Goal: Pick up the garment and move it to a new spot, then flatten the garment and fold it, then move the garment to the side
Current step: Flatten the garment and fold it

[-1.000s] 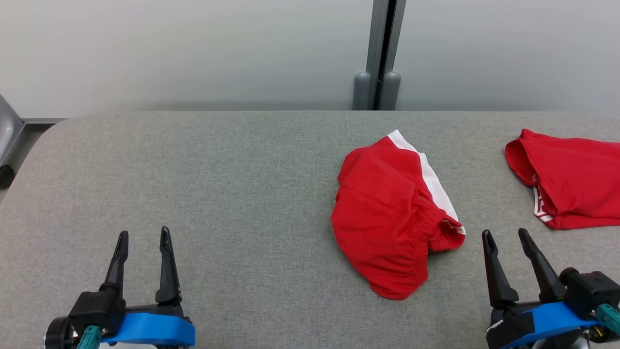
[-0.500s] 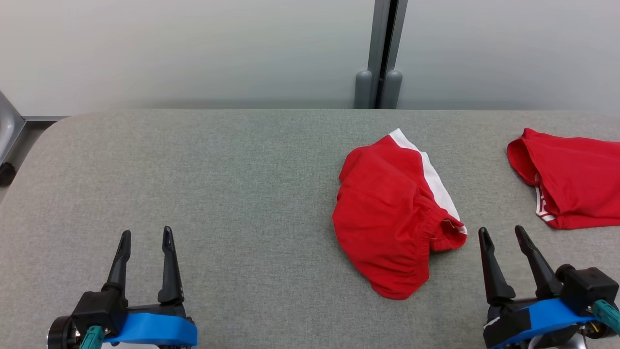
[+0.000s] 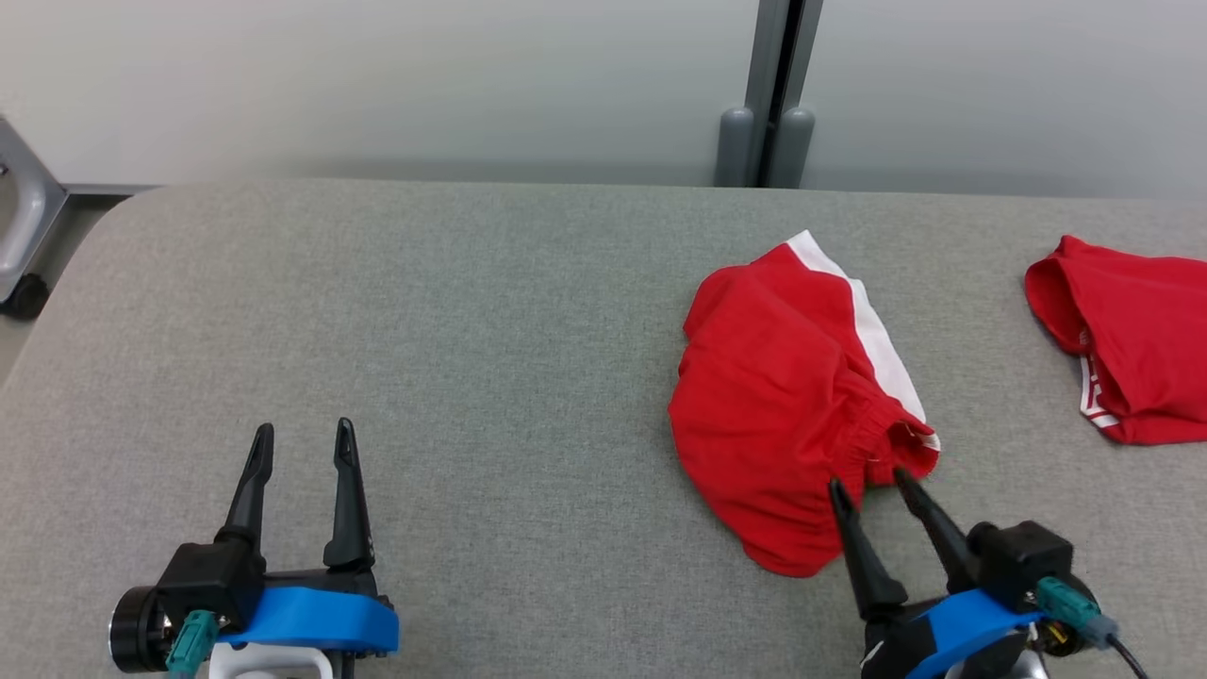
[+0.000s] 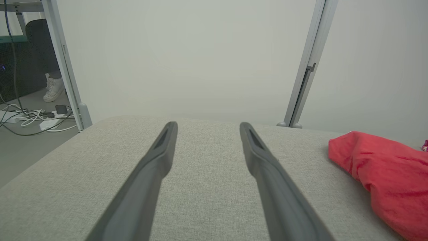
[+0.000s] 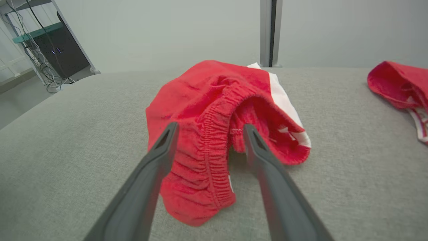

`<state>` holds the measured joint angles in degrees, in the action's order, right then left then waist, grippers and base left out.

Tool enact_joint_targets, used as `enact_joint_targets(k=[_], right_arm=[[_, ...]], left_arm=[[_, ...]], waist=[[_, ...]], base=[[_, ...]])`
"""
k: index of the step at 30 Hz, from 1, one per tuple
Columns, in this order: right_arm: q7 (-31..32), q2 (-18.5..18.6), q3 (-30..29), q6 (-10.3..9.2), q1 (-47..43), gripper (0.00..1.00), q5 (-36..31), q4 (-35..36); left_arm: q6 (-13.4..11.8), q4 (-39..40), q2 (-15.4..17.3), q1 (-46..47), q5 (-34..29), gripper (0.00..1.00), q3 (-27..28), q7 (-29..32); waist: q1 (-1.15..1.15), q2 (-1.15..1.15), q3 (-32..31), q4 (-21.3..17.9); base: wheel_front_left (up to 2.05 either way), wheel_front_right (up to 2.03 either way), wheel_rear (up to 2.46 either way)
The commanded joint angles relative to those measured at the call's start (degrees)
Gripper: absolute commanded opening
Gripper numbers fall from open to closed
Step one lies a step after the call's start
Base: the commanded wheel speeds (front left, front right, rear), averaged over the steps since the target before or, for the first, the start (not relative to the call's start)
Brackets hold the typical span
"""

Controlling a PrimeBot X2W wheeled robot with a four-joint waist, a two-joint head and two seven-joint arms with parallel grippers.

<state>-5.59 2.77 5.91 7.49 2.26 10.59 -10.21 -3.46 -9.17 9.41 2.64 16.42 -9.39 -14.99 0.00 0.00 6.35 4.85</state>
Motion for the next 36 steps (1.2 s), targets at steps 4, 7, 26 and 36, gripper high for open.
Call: enact_joint_targets(k=[4, 7, 26, 36], right_arm=[[-1.1, 0.2, 0.4, 0.02, 1.5, 1.0, 0.1, -5.0], [-2.3, 0.2, 0.0, 0.02, 2.8, 1.0, -0.3, -9.7], [-8.2, 0.1, 2.7, 0.01, 10.2, 0.0, 6.1, -31.2], [-9.6, 3.7, -10.1, 0.01, 10.3, 0.0, 3.5, -23.5]], left_arm=[[0.5, -0.3, -0.3, 1.4, -0.8, 1.0, 0.2, -0.3], [0.8, -0.6, -0.5, 1.7, -1.0, 1.0, 0.3, -0.3], [2.2, -2.4, -1.6, 2.7, -2.4, 1.0, 1.1, -0.3], [3.0, -2.9, -2.5, 2.7, -2.9, 1.0, 1.3, -0.3]], waist=[[0.0, 0.0, 1.3, 1.2], [0.0, 0.0, 2.0, 2.0], [0.0, 0.0, 2.5, 2.2], [0.0, 0.0, 1.0, -1.3]], base=[[0.0, 0.0, 0.0], [0.0, 0.0, 0.0], [0.0, 0.0, 0.0], [0.0, 0.0, 0.0]])
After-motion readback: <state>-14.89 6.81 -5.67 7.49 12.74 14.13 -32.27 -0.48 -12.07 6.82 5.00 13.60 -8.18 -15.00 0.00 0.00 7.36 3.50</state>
